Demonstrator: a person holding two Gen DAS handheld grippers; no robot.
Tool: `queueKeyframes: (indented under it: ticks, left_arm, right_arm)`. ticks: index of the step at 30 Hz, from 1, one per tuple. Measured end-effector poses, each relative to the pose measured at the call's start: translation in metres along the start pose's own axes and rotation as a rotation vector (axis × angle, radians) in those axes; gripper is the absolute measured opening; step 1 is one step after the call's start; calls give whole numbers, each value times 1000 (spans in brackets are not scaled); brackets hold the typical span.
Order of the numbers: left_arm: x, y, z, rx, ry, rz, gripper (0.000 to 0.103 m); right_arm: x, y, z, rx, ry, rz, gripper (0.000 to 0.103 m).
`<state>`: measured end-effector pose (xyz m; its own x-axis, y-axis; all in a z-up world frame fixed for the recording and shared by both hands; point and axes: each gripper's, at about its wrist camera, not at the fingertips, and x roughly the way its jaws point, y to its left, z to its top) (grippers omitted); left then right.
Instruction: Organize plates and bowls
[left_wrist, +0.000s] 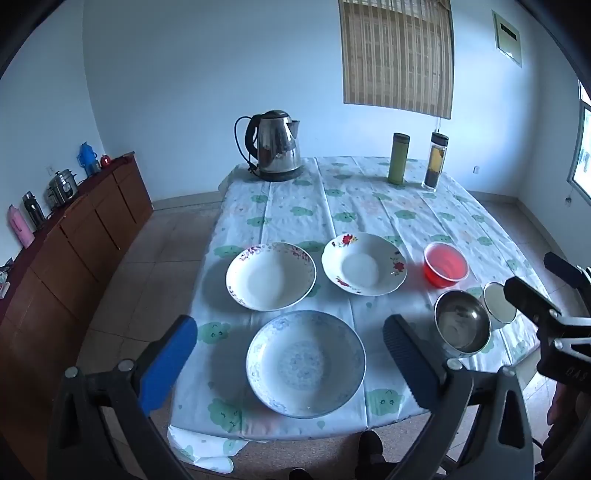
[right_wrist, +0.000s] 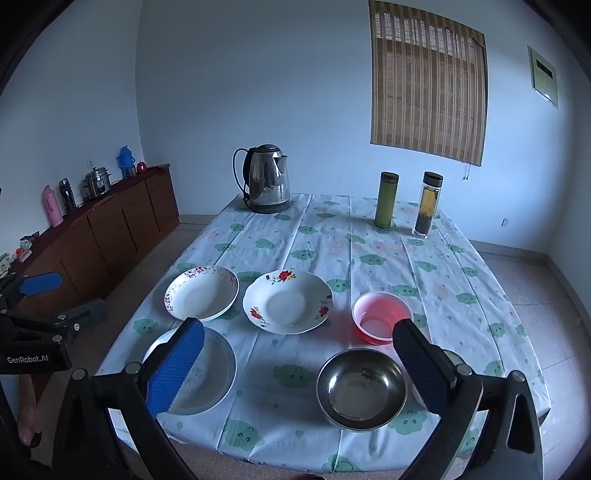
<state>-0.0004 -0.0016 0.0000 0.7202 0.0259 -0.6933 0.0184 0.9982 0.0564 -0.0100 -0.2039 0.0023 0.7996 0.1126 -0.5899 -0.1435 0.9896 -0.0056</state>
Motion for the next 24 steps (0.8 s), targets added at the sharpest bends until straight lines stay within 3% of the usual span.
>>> queueKeyframes:
  ticks: [24]
  left_arm:
    - [0,0,-4,-6,11,0,103]
  right_arm:
    - [1,-1,-4,8,2,8,103]
